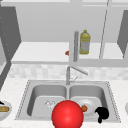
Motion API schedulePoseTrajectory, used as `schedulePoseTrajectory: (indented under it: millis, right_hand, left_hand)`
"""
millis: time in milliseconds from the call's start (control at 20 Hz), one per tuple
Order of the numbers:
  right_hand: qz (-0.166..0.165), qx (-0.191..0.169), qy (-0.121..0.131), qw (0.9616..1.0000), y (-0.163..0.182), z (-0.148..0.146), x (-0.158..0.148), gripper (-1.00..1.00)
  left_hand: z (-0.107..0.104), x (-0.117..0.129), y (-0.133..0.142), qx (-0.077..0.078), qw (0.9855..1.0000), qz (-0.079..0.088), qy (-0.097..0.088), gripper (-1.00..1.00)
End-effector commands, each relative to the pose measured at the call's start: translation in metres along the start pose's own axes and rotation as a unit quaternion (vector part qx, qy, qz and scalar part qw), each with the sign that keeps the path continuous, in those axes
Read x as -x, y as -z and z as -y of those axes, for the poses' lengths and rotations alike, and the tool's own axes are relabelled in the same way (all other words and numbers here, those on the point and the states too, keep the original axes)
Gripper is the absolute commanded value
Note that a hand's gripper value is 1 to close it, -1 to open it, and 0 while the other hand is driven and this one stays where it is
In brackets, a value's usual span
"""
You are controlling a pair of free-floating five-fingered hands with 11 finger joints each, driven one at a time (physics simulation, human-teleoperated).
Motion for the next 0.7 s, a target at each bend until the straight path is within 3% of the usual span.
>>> schedulePoseTrajectory:
  millis: [0,150,250,350,450,550,650]
  right_hand:
    - [0.0,0.0,0.0,1.0,0.0,0.0,0.0,0.0]
    - [0.0,0.0,0.0,1.0,0.0,0.0,0.0,0.0]
    - [0.0,0.0,0.0,1.0,0.0,0.0,0.0,0.0]
    - [0.0,0.0,0.0,1.0,0.0,0.0,0.0,0.0]
    - [0.0,0.0,0.0,1.0,0.0,0.0,0.0,0.0]
    - [0.0,0.0,0.0,1.0,0.0,0.0,0.0,0.0]
    - [0.0,0.0,0.0,1.0,0.0,0.0,0.0,0.0]
  left_hand:
    - [0.021,0.007,-0.007,-0.023,0.9996,0.014,-0.011,1.0]
    - [0.029,0.002,-0.002,-0.033,0.9985,0.016,0.04,1.0]
    - [0.027,-0.002,-0.003,-0.011,0.9972,0.022,0.07,1.0]
    - [0.025,-0.005,-0.002,-0.008,0.9947,0.017,0.101,1.0]
    - [0.019,-0.004,-0.002,-0.011,0.9924,0.016,0.121,1.0]
    - [0.013,-0.004,-0.003,-0.001,0.9901,0.011,0.14,1.0]
    - [0.002,-0.007,0.009,0.001,0.9892,0.01,0.146,1.0]
